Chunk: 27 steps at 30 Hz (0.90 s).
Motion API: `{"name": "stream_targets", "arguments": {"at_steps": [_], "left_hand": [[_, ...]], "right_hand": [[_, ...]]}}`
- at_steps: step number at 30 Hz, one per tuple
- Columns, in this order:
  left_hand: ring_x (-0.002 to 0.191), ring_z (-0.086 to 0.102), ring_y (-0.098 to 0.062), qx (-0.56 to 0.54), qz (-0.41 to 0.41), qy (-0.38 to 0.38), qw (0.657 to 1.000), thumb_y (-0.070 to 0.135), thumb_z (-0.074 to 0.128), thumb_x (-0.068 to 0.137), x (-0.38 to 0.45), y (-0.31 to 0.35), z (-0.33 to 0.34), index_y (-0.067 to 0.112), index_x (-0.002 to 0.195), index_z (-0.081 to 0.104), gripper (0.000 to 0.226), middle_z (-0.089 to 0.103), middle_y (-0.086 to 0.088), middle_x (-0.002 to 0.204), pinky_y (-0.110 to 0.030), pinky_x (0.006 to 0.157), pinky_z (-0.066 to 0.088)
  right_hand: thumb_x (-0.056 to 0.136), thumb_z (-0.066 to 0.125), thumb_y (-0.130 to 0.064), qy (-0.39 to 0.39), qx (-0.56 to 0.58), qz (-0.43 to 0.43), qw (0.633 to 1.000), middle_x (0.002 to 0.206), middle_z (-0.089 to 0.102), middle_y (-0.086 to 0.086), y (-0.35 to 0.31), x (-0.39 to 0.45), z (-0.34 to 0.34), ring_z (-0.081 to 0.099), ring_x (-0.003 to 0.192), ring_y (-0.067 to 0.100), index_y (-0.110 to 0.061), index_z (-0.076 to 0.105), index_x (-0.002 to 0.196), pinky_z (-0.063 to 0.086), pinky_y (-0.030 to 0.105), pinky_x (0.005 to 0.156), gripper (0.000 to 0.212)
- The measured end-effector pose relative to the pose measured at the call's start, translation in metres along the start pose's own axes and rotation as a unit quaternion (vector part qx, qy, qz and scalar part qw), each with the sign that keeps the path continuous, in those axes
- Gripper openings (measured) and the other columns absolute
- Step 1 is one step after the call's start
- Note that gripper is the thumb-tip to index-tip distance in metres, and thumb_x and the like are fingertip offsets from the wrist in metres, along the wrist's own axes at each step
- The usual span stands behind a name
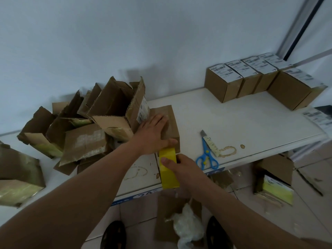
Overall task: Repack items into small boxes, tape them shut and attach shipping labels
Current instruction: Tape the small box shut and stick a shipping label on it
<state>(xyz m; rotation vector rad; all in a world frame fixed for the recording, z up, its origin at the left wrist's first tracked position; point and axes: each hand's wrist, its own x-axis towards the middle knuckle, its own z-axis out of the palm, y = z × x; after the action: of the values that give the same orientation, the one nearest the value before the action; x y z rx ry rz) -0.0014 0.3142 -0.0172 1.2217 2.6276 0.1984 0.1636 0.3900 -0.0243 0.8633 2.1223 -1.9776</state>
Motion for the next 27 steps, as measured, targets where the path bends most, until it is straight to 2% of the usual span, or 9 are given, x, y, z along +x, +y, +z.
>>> {"name": "stream_targets", "arguments": {"at_steps": [4, 8, 11, 14, 16, 18, 20, 24, 27], "left_hand": [[0.150, 0.006, -0.020, -0.127, -0.064, 0.101, 0.985, 0.064, 0.053, 0.089, -0.016, 0.014, 0.000, 0.019, 0.156, 0.016, 0.089, 0.005, 0.003, 0.164, -0.042, 0.121, 0.015], [0.134, 0.038, -0.028, -0.253, -0.218, 0.188, 0.924, 0.057, 0.059, 0.087, -0.044, 0.031, 0.012, 0.017, 0.146, 0.033, 0.075, 0.027, -0.005, 0.149, -0.045, 0.106, 0.041], [0.109, 0.055, -0.029, -0.417, -0.348, 0.123, 0.831, 0.059, 0.058, 0.088, -0.051, 0.041, 0.023, 0.012, 0.134, 0.043, 0.066, 0.044, -0.012, 0.134, -0.041, 0.085, 0.050], [0.099, 0.062, -0.030, -0.564, -0.392, 0.054, 0.725, 0.065, 0.062, 0.080, -0.046, 0.048, 0.030, 0.013, 0.127, 0.045, 0.072, 0.058, -0.012, 0.115, -0.049, 0.088, 0.055], [0.099, 0.064, -0.031, -0.603, -0.405, 0.012, 0.687, 0.067, 0.066, 0.071, -0.045, 0.054, 0.030, 0.015, 0.131, 0.046, 0.082, 0.062, -0.011, 0.114, -0.050, 0.088, 0.055], [0.098, 0.066, -0.034, -0.618, -0.409, -0.005, 0.672, 0.062, 0.069, 0.073, -0.044, 0.056, 0.031, 0.016, 0.131, 0.048, 0.077, 0.064, -0.013, 0.114, -0.052, 0.089, 0.054], [0.096, 0.066, -0.035, -0.618, -0.405, -0.007, 0.674, 0.053, 0.068, 0.083, -0.044, 0.056, 0.030, 0.015, 0.127, 0.052, 0.061, 0.065, -0.014, 0.111, -0.053, 0.090, 0.054], [0.095, 0.067, -0.035, -0.636, -0.407, -0.003, 0.655, 0.041, 0.063, 0.093, -0.046, 0.056, 0.028, 0.013, 0.118, 0.057, 0.038, 0.067, -0.017, 0.107, -0.051, 0.088, 0.055], [0.093, 0.067, -0.035, -0.657, -0.418, 0.007, 0.628, 0.037, 0.061, 0.095, -0.048, 0.057, 0.026, 0.012, 0.116, 0.058, 0.033, 0.068, -0.018, 0.106, -0.048, 0.082, 0.057]], "right_hand": [[0.087, 0.054, -0.065, -0.009, -0.055, 0.036, 0.998, 0.101, 0.069, 0.002, -0.003, 0.002, -0.010, 0.066, 0.091, 0.016, -0.025, 0.059, 0.091, 0.056, 0.035, 0.086, 0.040], [0.090, 0.044, -0.068, 0.025, -0.123, 0.037, 0.991, 0.096, 0.071, -0.002, -0.013, 0.010, -0.047, 0.066, 0.084, 0.012, -0.018, 0.062, 0.102, 0.053, 0.030, 0.077, 0.055], [0.095, 0.050, -0.053, 0.133, -0.236, -0.021, 0.962, 0.107, 0.068, 0.003, -0.008, 0.032, -0.088, 0.064, 0.090, 0.019, -0.008, 0.063, 0.102, 0.050, 0.034, 0.081, 0.047], [0.097, 0.049, -0.046, 0.202, -0.359, -0.012, 0.911, 0.117, 0.061, 0.009, 0.005, 0.054, -0.115, 0.057, 0.105, 0.025, -0.015, 0.057, 0.118, 0.044, 0.035, 0.083, 0.039], [0.096, 0.051, -0.045, 0.209, -0.419, 0.005, 0.884, 0.125, 0.055, 0.011, 0.017, 0.065, -0.123, 0.051, 0.114, 0.028, -0.014, 0.052, 0.128, 0.042, 0.035, 0.086, 0.045], [0.094, 0.055, -0.044, 0.201, -0.453, 0.022, 0.868, 0.124, 0.054, 0.011, 0.026, 0.072, -0.124, 0.050, 0.114, 0.029, -0.012, 0.052, 0.126, 0.042, 0.035, 0.085, 0.045], [0.093, 0.058, -0.041, 0.202, -0.469, 0.022, 0.860, 0.118, 0.054, 0.011, 0.034, 0.077, -0.125, 0.053, 0.107, 0.028, -0.012, 0.055, 0.117, 0.043, 0.034, 0.080, 0.038], [0.095, 0.051, -0.021, 0.210, -0.476, 0.006, 0.854, 0.103, 0.060, 0.013, 0.038, 0.081, -0.128, 0.059, 0.091, 0.027, -0.009, 0.053, 0.095, 0.043, 0.031, 0.070, 0.013], [0.096, 0.045, -0.012, 0.213, -0.471, -0.005, 0.856, 0.100, 0.062, 0.013, 0.033, 0.078, -0.126, 0.059, 0.084, 0.026, -0.008, 0.051, 0.092, 0.039, 0.030, 0.064, 0.008]]}}
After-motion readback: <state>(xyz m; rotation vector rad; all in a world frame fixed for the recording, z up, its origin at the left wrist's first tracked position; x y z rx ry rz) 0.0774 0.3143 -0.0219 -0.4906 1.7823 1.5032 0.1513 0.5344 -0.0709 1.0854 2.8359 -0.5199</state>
